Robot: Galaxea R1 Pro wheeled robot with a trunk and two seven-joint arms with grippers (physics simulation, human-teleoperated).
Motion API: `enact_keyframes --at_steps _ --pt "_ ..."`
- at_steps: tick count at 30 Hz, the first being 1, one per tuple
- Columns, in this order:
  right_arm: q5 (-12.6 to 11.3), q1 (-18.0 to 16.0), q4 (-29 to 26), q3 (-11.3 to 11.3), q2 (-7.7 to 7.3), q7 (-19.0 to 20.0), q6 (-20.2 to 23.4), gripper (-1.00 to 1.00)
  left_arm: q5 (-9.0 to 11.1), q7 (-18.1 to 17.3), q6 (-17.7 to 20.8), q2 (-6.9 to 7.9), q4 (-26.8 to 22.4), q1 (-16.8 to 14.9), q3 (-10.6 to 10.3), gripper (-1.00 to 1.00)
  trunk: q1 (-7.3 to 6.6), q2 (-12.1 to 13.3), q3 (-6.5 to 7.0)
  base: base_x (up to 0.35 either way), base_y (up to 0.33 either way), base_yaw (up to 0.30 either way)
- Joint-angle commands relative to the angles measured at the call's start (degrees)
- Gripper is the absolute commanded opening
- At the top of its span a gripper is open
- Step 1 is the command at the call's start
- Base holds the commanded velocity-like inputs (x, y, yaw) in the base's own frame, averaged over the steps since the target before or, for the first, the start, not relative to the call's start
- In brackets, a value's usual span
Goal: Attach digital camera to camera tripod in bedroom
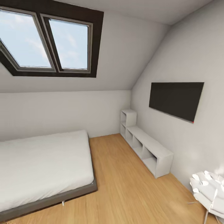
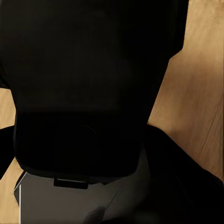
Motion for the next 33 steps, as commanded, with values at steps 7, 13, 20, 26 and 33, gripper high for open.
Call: enact_keyframes --at_steps 7,13,20,26,33 --pt "0.2 0.0 0.1 0.1 -0.04 0.1 -0.3 1.00 0.4 0.1 -0.4 -0.01 0.0 0.0 -0.5 -1.00 0.05 0.0 -0.02 0.193 0.000 0.299" --pt "0.2 0.0 0.1 0.1 -0.04 0.1 -0.2 1.00 0.6 0.1 -0.5 -0.01 0.0 0.0 -0.4 -1.00 0.05 0.0 -0.02 0.029 0.000 0.298" --pt "0.2 0.0 0.1 0.1 -0.01 0.1 -0.2 1.00 0.8 0.1 -0.5 -0.01 0.0 0.0 -0.4 -1.00 0.05 0.0 -0.02 0.004 0.000 0.299" --pt "0.2 0.0 0.1 0.1 0.04 0.1 -0.1 1.00 0.7 0.1 -0.5 -0.03 -0.1 0.0 -0.5 -1.00 0.05 0.0 -0.02 0.001 0.000 0.299" --pt "0.2 0.0 0.1 0.1 0.04 0.1 -0.1 1.00 0.5 0.6 -0.6 -0.46 -0.1 0.0 -0.5 -1.00 0.05 0.0 -0.02 0.000 0.000 0.298"
